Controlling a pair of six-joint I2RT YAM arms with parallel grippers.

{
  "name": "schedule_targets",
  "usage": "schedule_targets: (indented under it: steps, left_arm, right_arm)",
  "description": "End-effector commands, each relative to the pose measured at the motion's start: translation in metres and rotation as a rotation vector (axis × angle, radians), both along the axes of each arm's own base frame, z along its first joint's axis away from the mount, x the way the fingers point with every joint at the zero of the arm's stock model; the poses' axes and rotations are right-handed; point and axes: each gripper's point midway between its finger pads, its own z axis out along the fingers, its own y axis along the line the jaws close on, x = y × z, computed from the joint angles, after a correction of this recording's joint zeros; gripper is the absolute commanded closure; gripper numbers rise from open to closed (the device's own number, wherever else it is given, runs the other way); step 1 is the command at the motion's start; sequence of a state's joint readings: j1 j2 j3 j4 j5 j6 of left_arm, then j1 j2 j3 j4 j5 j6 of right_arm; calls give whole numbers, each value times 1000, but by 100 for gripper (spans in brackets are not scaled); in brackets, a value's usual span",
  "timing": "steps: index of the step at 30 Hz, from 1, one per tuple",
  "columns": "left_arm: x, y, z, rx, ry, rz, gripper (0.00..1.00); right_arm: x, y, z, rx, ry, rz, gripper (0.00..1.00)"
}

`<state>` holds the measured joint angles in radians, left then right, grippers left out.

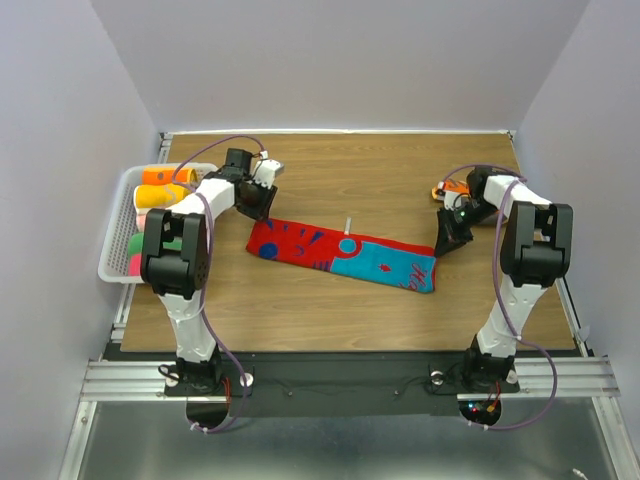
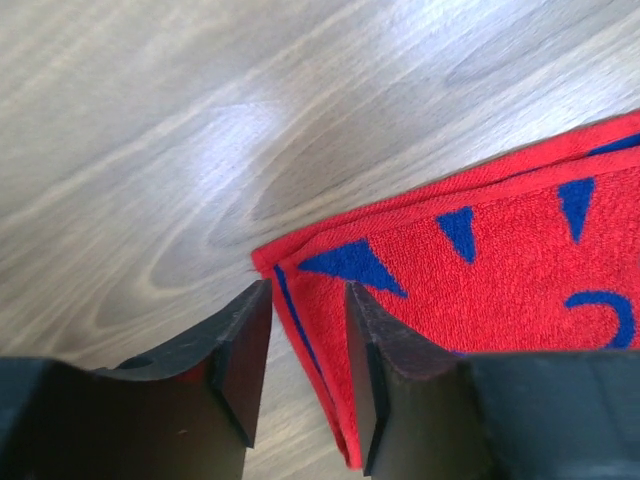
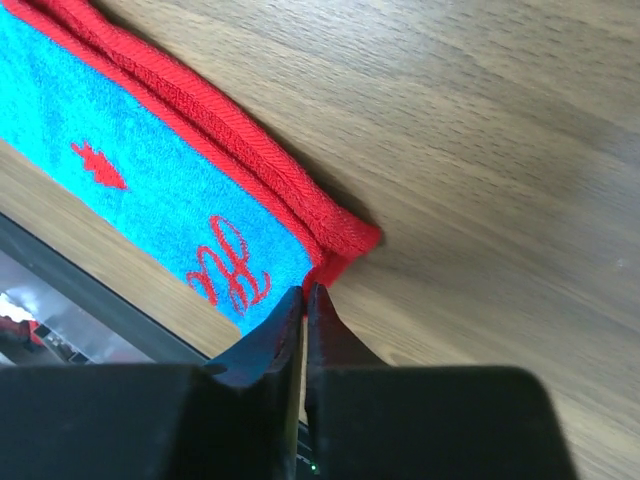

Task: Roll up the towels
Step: Fold the towel

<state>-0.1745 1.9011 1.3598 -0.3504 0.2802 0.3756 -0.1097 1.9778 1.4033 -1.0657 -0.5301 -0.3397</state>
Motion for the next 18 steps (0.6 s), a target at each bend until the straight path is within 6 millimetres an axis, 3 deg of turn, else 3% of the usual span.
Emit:
schedule_targets:
  steps: [1, 18]
  left_arm:
    - [7, -7, 4, -47, -4, -4, 56]
    - [20, -3, -6, -21, -10, 20, 55]
  right_arm:
    - [-1, 6, 2, 38, -2, 1, 98]
    - [-3, 10, 5, 64, -7, 11, 99]
